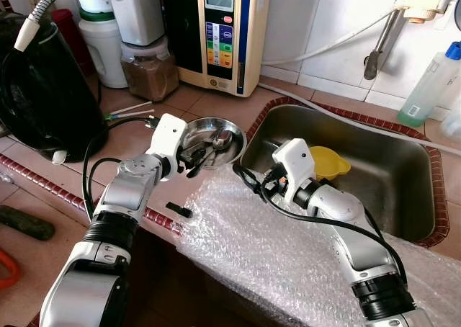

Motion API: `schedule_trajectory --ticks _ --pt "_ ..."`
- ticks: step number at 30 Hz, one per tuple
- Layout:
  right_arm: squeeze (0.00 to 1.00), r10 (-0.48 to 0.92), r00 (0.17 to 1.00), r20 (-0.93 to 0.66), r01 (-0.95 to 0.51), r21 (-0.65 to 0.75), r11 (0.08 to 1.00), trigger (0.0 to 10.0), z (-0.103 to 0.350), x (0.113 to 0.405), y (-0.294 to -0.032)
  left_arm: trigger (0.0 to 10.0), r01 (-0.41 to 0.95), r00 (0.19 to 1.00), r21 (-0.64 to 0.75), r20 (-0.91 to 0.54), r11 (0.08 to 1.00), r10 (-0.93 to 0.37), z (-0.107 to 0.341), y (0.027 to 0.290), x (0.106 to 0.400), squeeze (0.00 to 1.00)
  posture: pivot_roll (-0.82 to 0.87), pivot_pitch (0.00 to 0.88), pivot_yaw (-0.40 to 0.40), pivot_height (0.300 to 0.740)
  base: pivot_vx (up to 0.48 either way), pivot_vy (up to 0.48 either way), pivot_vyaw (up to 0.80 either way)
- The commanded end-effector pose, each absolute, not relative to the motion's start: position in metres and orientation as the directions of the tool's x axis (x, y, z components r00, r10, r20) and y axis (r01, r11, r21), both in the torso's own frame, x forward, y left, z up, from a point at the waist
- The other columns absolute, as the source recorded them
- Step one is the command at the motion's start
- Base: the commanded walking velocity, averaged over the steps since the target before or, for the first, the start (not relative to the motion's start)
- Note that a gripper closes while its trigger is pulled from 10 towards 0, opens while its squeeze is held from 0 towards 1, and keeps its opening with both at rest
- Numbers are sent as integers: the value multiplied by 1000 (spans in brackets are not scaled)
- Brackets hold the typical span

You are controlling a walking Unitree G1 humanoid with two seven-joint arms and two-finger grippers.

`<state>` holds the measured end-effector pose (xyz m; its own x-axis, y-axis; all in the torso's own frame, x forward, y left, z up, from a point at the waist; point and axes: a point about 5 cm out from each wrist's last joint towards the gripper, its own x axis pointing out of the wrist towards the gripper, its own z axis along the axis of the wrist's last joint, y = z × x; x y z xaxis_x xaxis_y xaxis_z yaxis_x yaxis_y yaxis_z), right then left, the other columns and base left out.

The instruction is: Kitchen organization

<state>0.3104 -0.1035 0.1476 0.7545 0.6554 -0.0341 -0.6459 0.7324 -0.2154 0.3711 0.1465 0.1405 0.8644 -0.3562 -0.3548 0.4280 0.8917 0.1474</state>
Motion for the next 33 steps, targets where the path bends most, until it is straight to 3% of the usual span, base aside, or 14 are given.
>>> schedule_trajectory --ticks 1,14,29,33 --pt "0 652 758 -32 -641 -224 734 10000 151 310 -105 0 431 850 158 -400 888 -342 136 152 371 0 71 0 46 740 0 0 0" --pt "0 643 765 -44 -634 -231 738 10000 148 314 -105 0 395 864 211 -417 894 -283 139 173 371 0 84 0 40 740 0 0 0" --pt "0 659 749 -65 -655 -219 723 10000 145 313 -104 0 406 861 219 -417 887 -291 138 171 371 0 80 0 35 740 0 0 0" --pt "0 672 736 -85 -672 -219 708 10000 142 312 -104 0 420 867 277 -405 864 -292 144 171 372 0 80 0 32 740 0 0 0"
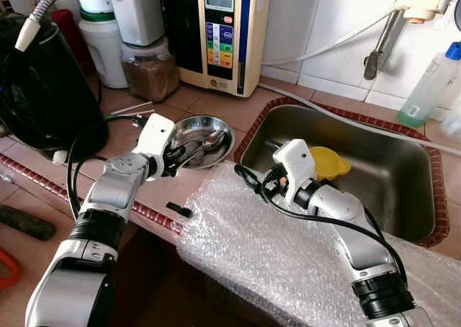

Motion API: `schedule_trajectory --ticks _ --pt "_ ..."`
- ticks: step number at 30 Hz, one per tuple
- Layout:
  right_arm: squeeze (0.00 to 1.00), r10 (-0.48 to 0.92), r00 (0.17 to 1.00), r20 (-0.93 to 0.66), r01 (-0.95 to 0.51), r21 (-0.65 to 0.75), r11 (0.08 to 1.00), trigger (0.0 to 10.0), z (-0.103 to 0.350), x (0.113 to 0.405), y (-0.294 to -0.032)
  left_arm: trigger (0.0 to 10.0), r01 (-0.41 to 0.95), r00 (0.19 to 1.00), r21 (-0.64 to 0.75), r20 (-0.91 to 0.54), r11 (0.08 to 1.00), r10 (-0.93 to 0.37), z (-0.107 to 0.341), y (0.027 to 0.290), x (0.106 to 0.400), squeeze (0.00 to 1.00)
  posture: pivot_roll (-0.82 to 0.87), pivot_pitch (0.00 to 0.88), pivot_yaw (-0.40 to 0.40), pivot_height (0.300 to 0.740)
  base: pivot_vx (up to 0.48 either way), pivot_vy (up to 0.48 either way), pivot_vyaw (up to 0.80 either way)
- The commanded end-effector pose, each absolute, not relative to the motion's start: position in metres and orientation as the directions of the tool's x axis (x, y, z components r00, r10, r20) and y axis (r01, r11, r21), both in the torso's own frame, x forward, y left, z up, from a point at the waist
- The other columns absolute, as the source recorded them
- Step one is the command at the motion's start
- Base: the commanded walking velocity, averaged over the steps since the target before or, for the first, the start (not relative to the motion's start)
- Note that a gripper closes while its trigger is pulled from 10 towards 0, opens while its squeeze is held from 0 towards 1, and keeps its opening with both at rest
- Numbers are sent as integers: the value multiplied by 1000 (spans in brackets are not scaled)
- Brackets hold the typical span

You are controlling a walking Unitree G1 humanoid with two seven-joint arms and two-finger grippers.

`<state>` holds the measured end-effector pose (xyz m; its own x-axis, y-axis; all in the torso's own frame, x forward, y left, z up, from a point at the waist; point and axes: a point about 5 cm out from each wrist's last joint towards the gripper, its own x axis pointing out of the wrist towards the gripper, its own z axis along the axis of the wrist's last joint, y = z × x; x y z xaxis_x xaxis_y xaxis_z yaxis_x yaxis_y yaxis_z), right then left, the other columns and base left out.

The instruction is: Kitchen organization

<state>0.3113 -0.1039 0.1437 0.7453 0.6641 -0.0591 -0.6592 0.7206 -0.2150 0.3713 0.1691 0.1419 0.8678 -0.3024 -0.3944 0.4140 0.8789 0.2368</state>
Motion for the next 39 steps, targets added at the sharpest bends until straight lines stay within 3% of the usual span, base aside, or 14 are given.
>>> schedule_trajectory --ticks 1,18,39 --pt "0 671 736 -87 -671 -219 708 10000 141 312 -104 0 420 869 281 -399 863 -293 145 171 372 0 83 0 31 740 0 0 0" --pt "0 642 762 -81 -641 -227 733 10000 140 317 -106 0 275 957 381 -196 883 -214 175 176 381 0 84 0 32 740 0 0 0" --pt "0 623 777 -87 -624 -236 745 10000 136 321 -105 0 237 970 371 -143 898 -197 181 179 387 0 94 0 40 740 0 0 0"
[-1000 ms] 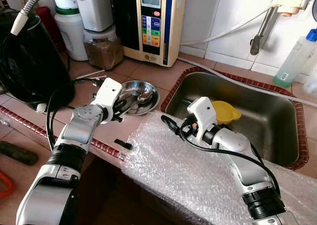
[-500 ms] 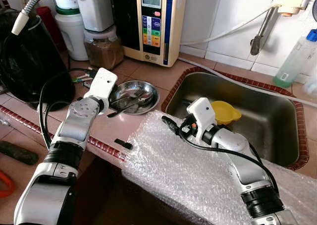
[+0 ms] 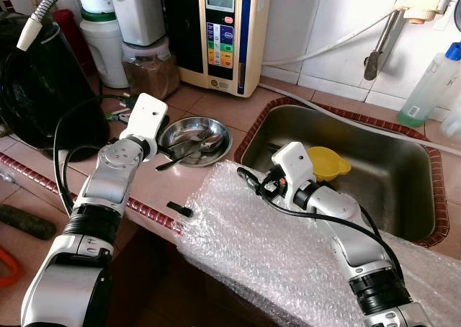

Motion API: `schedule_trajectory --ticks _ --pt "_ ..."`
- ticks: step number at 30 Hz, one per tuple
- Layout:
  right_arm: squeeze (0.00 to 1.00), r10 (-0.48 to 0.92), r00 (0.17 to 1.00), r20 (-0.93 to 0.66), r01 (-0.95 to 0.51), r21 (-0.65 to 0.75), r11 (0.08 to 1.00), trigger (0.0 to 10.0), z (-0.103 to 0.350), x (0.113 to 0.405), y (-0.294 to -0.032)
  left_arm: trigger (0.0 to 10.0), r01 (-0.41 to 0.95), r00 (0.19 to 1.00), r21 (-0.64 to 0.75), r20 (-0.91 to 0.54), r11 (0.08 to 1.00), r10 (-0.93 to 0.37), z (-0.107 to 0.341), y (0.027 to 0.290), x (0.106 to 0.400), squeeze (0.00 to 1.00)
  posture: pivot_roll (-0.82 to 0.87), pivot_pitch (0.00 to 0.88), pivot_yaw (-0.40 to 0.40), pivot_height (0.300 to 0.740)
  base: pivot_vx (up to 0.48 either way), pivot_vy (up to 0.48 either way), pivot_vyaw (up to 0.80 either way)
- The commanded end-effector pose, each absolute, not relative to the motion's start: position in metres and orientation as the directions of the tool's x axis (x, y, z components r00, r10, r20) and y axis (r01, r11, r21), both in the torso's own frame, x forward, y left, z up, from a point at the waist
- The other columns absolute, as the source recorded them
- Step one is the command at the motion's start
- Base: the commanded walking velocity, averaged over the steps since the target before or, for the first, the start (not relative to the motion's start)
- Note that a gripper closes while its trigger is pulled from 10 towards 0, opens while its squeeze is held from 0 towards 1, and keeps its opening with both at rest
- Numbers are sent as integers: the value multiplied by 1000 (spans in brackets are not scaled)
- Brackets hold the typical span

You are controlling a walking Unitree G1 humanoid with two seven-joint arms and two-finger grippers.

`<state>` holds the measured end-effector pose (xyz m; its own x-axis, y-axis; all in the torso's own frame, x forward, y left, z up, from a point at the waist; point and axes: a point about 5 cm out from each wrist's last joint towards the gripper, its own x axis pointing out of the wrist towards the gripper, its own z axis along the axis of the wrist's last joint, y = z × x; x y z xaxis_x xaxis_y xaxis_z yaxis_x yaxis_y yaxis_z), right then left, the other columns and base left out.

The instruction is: Kitchen organization

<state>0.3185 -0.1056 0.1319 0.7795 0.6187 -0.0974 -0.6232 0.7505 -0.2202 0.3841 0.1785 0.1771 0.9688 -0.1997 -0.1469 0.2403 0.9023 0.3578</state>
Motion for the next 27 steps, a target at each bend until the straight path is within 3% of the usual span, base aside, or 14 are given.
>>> schedule_trajectory --ticks 1,3,4,9,12,20,27 --pt "0 623 777 -87 -624 -236 745 10000 136 321 -105 3569 247 967 378 -159 892 -200 178 178 387 0 94 0 40 740 0 0 0" --pt "0 623 777 -88 -624 -236 745 10000 136 322 -104 3569 257 963 384 -175 887 -203 175 177 386 0 92 0 39 740 0 0 0" --pt "0 626 774 -90 -627 -242 740 10000 135 322 -104 10000 293 951 296 -187 909 -246 172 173 386 1000 91 0 39 740 0 0 0" --pt "0 625 776 -89 -625 -245 741 10000 136 323 -104 10000 309 945 256 -192 916 -266 170 164 387 1000 88 0 41 740 0 0 0" --pt "0 621 779 -89 -622 -246 744 10000 135 324 -104 10000 259 963 179 -118 949 -241 180 152 393 1000 84 0 42 740 0 0 0" --pt "0 622 778 -90 -622 -254 741 10000 135 324 -104 10000 264 965 193 -50 945 -259 189 122 396 1000 73 0 43 740 0 0 0" --pt "0 623 775 -102 -627 -242 740 10000 132 321 -108 10000 192 979 292 -128 937 -160 176 146 397 1000 75 0 39 740 0 0 0"
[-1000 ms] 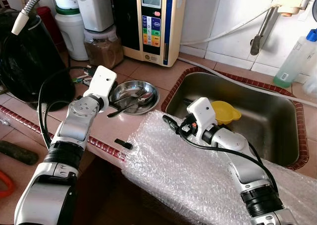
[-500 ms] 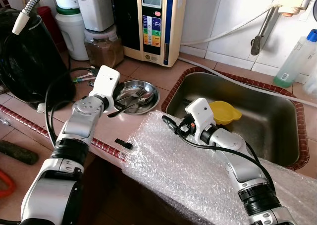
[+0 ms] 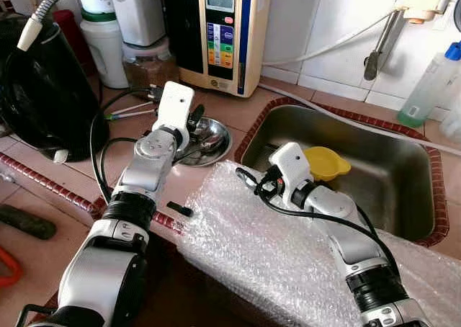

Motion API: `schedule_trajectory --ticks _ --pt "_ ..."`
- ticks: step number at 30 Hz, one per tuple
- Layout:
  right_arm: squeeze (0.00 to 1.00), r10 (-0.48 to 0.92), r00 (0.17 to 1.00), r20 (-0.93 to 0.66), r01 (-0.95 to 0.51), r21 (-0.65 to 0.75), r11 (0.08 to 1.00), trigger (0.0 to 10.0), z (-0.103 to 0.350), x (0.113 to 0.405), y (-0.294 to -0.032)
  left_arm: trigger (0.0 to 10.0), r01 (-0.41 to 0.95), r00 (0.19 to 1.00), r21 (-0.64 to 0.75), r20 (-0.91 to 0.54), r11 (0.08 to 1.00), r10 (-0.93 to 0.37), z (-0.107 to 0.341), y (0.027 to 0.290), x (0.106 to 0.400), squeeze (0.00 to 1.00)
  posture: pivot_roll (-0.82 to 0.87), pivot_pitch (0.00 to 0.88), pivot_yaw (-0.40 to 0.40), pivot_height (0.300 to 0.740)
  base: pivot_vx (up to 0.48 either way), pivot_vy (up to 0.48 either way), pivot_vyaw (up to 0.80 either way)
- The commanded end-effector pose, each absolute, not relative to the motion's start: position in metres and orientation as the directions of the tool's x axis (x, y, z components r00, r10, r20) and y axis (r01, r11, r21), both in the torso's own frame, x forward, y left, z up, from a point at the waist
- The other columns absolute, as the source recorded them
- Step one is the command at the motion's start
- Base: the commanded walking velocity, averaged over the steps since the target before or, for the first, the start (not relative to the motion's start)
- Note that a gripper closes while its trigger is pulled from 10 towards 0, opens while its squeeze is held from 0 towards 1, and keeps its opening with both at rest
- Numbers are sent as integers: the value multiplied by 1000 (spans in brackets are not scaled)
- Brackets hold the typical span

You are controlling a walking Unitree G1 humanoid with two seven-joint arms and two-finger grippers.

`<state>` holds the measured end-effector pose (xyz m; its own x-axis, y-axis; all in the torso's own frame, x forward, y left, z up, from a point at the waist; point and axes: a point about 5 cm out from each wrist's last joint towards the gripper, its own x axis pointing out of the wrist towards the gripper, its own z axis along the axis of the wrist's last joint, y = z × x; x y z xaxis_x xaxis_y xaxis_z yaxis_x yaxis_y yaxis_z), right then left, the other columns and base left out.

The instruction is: Kitchen organization

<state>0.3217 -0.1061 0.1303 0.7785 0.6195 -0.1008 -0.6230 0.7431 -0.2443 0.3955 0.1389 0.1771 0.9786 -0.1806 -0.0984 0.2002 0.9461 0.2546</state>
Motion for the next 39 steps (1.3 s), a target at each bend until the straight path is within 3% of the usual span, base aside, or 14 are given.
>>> schedule_trajectory --ticks 1,11,22,23,24,25,28,29,30,31,33,39 --pt "0 623 775 -102 -627 -242 740 10000 132 321 -108 10000 192 979 292 -128 937 -160 176 146 397 1000 75 0 39 740 0 0 0" --pt "0 625 772 -115 -632 -244 736 10000 129 321 -108 10000 303 937 291 -266 907 -228 157 160 394 1000 74 0 27 740 0 0 0" --pt "0 614 780 -124 -623 -247 742 10000 126 315 -111 10000 318 928 292 -291 902 -233 154 163 396 1000 46 0 41 740 0 0 0" --pt "0 613 780 -125 -622 -247 742 10000 126 315 -112 10000 324 925 290 -295 900 -238 154 162 397 690 45 0 41 740 0 0 0" --pt "0 613 780 -125 -622 -247 742 10000 126 315 -112 10000 324 925 290 -295 900 -238 154 162 397 690 45 0 41 740 0 0 0" --pt "0 611 782 -126 -621 -248 744 10000 126 315 -112 10000 331 922 286 -300 899 -244 153 162 397 0 43 0 43 740 0 0 0" --pt "0 607 785 -128 -618 -248 746 10000 126 315 -114 10000 359 908 283 -325 889 -264 150 162 397 0 41 0 46 740 0 0 0" --pt "0 606 785 -128 -616 -248 747 10000 126 314 -114 5373 383 896 278 -342 881 -282 148 160 396 0 41 0 47 740 0 0 0" --pt "0 605 786 -127 -616 -248 748 10000 126 314 -114 5373 389 893 278 -347 878 -286 148 159 396 0 40 0 48 740 0 0 0" --pt "0 605 786 -127 -616 -248 748 10000 126 314 -114 4471 399 888 279 -356 873 -292 147 159 396 0 40 0 50 740 0 0 0" --pt "0 604 787 -127 -615 -247 749 10000 126 314 -113 314 414 876 277 -378 867 -298 144 159 395 0 41 0 49 740 0 0 0" --pt "0 602 788 -131 -614 -242 751 10000 125 313 -113 0 430 864 289 -408 855 -296 140 162 393 0 41 0 49 740 0 0 0"
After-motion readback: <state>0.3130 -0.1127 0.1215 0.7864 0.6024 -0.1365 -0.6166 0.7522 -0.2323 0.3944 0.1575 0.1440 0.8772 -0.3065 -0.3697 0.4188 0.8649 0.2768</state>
